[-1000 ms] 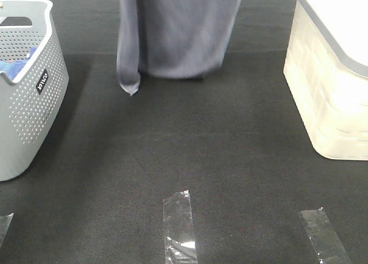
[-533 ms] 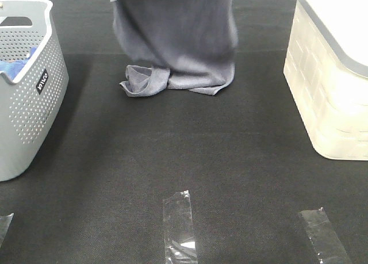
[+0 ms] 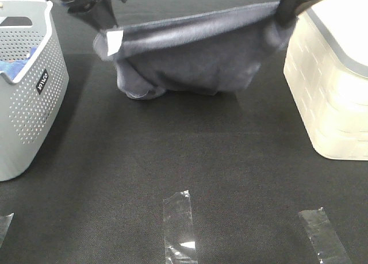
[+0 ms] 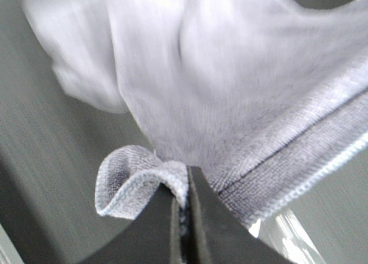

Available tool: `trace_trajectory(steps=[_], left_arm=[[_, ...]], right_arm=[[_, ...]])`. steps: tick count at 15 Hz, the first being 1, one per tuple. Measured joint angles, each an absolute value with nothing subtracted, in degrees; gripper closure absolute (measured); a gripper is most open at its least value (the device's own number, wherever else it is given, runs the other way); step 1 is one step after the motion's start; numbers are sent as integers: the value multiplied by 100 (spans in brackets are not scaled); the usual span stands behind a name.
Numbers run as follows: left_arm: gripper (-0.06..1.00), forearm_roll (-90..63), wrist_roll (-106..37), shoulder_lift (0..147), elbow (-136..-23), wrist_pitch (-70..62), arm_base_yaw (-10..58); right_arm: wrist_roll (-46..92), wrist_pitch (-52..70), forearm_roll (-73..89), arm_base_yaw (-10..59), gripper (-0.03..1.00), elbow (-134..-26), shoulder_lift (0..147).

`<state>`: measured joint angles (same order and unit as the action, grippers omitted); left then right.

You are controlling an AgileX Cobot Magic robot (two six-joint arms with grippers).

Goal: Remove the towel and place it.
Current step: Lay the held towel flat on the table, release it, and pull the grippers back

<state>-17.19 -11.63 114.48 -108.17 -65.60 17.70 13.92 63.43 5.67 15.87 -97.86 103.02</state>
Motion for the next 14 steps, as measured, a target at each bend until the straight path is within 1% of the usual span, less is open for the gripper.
trace_trajectory(steps=[3, 4, 5, 6, 8, 10, 14], left_arm=[[94, -1650, -773, 11379, -10766, -6830, 1770], [94, -1587, -688, 11276, -10588, -6841, 1776], [94, -1547, -647, 10995, -10159, -6847, 1874], [94, -1547, -630, 10892, -9964, -6847, 1931], [94, -1536, -607, 10491, -9156, -6853, 2194], [94, -1518, -458, 10141, -8176, -6858, 2607], [94, -1541, -235, 9884, -7047, -6847, 3352]], right_arm=[[1312, 6910, 951, 1587, 97, -9786, 10244], [1301, 6916, 1060, 1587, 97, -9712, 10210], [1272, 6921, 1157, 1587, 97, -9500, 10124], [1266, 6927, 1197, 1587, 97, -9225, 10010], [1266, 6939, 1312, 1587, 97, -8531, 9694], [1266, 6939, 1518, 1587, 97, -7649, 9225], [1266, 6950, 1862, 1587, 97, -6314, 8445]])
